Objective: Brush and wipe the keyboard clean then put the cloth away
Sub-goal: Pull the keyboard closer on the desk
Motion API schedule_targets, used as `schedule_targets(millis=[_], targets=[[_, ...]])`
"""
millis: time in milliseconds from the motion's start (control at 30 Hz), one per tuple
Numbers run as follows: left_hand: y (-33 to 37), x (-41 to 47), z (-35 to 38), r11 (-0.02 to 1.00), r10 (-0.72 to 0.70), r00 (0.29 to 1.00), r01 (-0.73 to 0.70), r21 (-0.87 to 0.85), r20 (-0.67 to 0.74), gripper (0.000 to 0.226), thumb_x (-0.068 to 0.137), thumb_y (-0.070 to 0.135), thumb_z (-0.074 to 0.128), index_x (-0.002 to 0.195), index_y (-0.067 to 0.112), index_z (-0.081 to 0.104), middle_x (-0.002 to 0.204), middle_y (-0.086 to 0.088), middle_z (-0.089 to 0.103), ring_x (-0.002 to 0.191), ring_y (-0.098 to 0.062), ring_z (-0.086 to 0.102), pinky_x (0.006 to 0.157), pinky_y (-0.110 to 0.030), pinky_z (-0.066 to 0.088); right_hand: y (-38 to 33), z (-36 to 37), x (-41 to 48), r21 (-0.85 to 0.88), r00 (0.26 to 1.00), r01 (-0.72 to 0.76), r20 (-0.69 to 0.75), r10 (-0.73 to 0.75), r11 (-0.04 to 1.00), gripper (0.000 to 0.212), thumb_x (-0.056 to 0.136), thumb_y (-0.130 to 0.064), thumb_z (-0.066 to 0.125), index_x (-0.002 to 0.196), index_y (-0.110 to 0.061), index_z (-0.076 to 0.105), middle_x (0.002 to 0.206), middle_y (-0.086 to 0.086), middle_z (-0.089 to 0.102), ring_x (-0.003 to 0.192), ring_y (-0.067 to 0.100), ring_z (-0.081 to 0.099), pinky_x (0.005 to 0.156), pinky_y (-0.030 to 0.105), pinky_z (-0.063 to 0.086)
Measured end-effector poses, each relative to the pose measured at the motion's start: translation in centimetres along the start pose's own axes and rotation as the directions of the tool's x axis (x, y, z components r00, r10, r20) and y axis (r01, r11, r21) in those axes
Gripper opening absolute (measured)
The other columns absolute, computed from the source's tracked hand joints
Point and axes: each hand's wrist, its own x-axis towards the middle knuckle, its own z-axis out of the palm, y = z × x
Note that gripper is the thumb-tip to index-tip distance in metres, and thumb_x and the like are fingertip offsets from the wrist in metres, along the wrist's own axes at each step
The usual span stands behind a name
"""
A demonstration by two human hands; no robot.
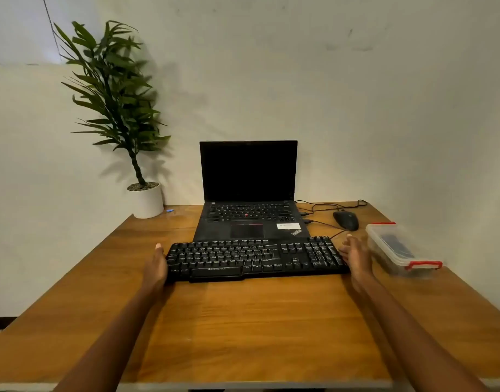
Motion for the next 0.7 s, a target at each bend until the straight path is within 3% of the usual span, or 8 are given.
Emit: schedule_targets(millis=[100,200,300,367,467,600,700], targets=[[-0.4,0.6,-0.2,0.997,-0.04,0.999,0.038,-0.066,-0.029,0.053,0.101,0.048,0.023,0.085,0.007,0.054,0.098,-0.026,0.063,0.101,-0.042,0.06,0.091,-0.05,0.048,-0.1,0.4,0.1,-0.026,1.0,-0.009,0.013,0.01,1.0,0.032,0.099,-0.028,0.035,0.115,-0.006,0.052,0.118,0.023,0.058,0.108,0.036,0.056,0.093,0.047,0.044],[0.6,-1.9,-0.1,0.983,-0.078,0.997,0.077,-0.169,-0.004,0.049,0.102,0.042,0.021,0.096,0.007,0.055,0.088,-0.015,0.061,0.096,-0.033,0.059,0.076,-0.036,0.047,0.6,0.1,-0.1,-0.014,1.0,-0.018,0.024,0.019,1.0,0.035,0.099,-0.029,0.035,0.121,-0.006,0.05,0.119,0.018,0.058,0.108,0.033,0.056,0.089,0.042,0.045],[1.1,-4.4,-0.4,0.963,-0.059,0.997,0.072,-0.259,0.057,0.05,0.104,0.037,0.02,0.13,0.001,0.043,0.102,-0.006,0.058,0.094,-0.026,0.056,0.085,-0.036,0.039,1.2,-0.9,-1.1,0.012,1.0,-0.022,0.019,0.021,1.0,0.037,0.099,-0.028,0.036,0.125,-0.006,0.048,0.121,0.017,0.057,0.106,0.028,0.056,0.082,0.034,0.042],[1.0,-5.1,-1.1,0.957,-0.058,0.996,0.074,-0.279,0.065,0.054,0.103,0.038,0.021,0.143,0.002,0.03,0.124,-0.013,0.052,0.099,-0.027,0.055,0.091,-0.035,0.035,1.3,-1.7,-1.6,0.046,1.0,-0.012,0.01,0.012,0.999,0.036,0.098,-0.029,0.038,0.124,-0.006,0.049,0.119,0.016,0.057,0.101,0.024,0.055,0.081,0.033,0.041],[-0.4,-5.9,-3.0,0.957,-0.079,0.996,0.088,-0.276,0.043,0.06,0.101,0.046,0.022,0.147,0.009,0.026,0.147,-0.015,0.037,0.132,-0.031,0.038,0.107,-0.039,0.028,1.9,-2.9,-3.3,0.065,1.0,-0.002,-0.012,0.002,0.998,0.027,0.097,-0.026,0.041,0.116,-0.01,0.053,0.113,0.011,0.058,0.095,0.019,0.053,0.082,0.034,0.041],[-2.5,-7.5,-5.2,0.956,-0.072,0.996,0.084,-0.279,0.055,0.066,0.097,0.056,0.023,0.146,0.013,0.03,0.147,-0.009,0.04,0.134,-0.028,0.037,0.111,-0.043,0.025,3.3,-4.3,-5.9,0.125,0.996,0.029,-0.083,-0.018,0.992,0.012,0.095,-0.016,0.045,0.098,-0.013,0.056,0.112,0.013,0.06,0.103,0.023,0.056,0.089,0.035,0.043],[-3.0,-9.1,-5.7,0.968,-0.065,0.997,0.075,-0.24,0.051,0.068,0.095,0.059,0.022,0.147,0.014,0.029,0.146,-0.006,0.041,0.134,-0.025,0.037,0.11,-0.041,0.024,4.1,-5.2,-7.6,0.136,0.993,0.068,-0.109,-0.053,0.988,0.014,0.093,-0.01,0.046,0.085,-0.015,0.057,0.108,0.013,0.059,0.108,0.026,0.055,0.094,0.036,0.041]])
